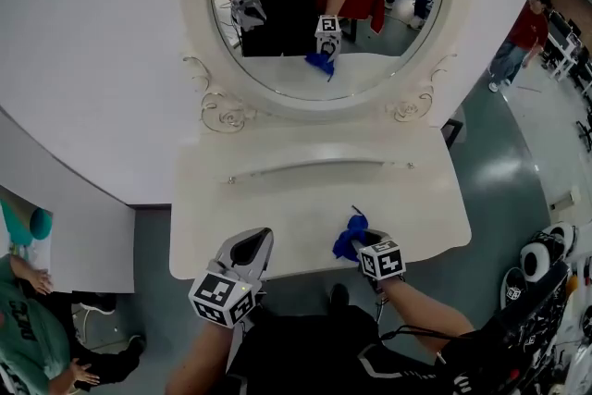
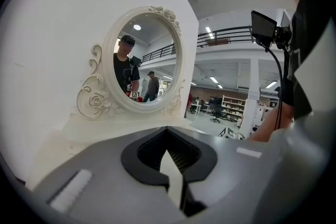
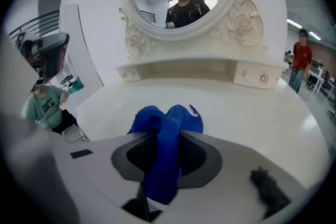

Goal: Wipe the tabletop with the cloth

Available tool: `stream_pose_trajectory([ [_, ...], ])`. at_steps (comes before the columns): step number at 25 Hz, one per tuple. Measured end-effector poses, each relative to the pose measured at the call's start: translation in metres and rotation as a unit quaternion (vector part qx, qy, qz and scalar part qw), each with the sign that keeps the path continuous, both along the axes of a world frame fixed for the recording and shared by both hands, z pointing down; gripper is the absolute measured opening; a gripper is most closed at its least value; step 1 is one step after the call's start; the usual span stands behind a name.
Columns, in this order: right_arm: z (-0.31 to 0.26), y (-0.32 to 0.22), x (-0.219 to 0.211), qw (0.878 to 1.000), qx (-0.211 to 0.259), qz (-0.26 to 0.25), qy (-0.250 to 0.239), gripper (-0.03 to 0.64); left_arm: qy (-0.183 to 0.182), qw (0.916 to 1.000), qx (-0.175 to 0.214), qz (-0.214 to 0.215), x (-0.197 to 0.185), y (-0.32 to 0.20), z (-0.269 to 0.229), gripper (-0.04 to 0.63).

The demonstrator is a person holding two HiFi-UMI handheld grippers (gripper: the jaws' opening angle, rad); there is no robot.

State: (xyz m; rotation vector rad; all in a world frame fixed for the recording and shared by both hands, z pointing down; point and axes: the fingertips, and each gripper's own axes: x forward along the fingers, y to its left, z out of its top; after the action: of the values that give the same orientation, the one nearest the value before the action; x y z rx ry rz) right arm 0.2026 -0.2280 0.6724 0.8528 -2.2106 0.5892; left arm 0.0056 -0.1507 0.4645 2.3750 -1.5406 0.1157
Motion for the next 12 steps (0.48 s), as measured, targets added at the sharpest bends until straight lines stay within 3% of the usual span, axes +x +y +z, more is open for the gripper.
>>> stream_pose_trajectory([
  [5,-0.021,-0.091,-0.006,0.998,0.047,0.041,-0.007,0.106,-0.010,0.9995,0.007,-0.029,0.000,-0.003,-0.007,0.006],
  [12,-0.010,-0.169,-0.013,0.996,0.052,0.070,0.025,0.106,-0.018,0.9987,-0.010,-0.046,-0.004,0.002,-0.001,0.006],
])
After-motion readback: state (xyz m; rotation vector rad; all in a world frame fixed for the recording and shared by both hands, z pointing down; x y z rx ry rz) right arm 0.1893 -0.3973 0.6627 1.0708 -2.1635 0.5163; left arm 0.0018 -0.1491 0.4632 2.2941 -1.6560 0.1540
